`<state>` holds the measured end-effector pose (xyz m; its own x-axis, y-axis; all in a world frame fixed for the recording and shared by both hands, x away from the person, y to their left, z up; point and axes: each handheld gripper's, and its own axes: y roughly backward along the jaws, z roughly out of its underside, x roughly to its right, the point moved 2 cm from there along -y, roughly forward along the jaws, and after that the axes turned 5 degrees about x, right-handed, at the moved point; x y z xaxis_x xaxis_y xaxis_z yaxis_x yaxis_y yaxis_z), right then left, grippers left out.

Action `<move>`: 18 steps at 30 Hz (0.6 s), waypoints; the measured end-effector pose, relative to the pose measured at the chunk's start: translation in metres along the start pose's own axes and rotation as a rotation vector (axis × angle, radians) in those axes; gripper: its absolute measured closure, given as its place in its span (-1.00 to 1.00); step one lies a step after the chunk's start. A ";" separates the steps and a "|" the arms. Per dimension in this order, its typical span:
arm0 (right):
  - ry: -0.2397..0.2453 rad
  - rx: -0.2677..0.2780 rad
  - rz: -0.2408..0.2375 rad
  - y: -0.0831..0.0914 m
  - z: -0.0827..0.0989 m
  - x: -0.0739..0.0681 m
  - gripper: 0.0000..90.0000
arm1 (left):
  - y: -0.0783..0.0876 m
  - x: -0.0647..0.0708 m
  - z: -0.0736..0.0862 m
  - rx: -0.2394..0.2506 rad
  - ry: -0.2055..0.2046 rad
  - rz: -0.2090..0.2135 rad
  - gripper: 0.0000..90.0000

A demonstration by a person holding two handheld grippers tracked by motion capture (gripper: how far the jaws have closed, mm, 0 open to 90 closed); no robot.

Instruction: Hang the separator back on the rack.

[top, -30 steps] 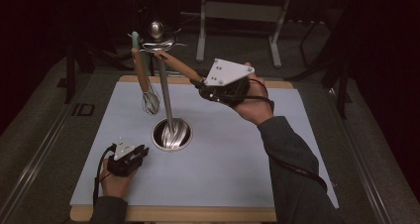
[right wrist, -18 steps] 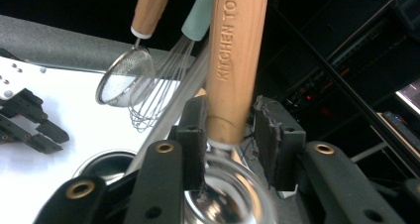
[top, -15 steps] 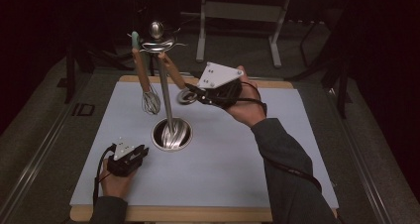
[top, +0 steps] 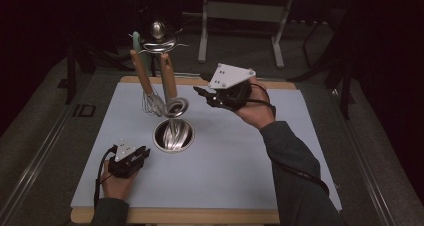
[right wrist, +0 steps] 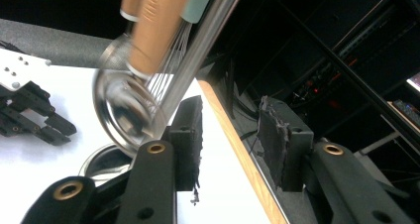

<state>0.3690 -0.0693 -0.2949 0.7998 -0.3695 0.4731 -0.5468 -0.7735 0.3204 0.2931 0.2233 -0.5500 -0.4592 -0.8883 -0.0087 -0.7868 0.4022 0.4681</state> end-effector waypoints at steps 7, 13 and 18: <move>-0.006 -0.015 -0.007 0.003 0.008 0.000 0.33 | 0.000 0.000 0.000 0.001 0.001 0.000 0.68; -0.025 -0.031 -0.018 0.007 0.018 0.000 0.32 | 0.000 0.000 0.000 0.001 0.001 -0.001 0.68; -0.073 -0.041 -0.041 0.008 0.032 -0.001 0.29 | 0.000 0.000 0.000 0.002 0.001 -0.002 0.67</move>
<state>0.3716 -0.0914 -0.3188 0.8370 -0.3754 0.3981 -0.5214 -0.7677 0.3724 0.2930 0.2232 -0.5500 -0.4572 -0.8893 -0.0082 -0.7887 0.4011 0.4659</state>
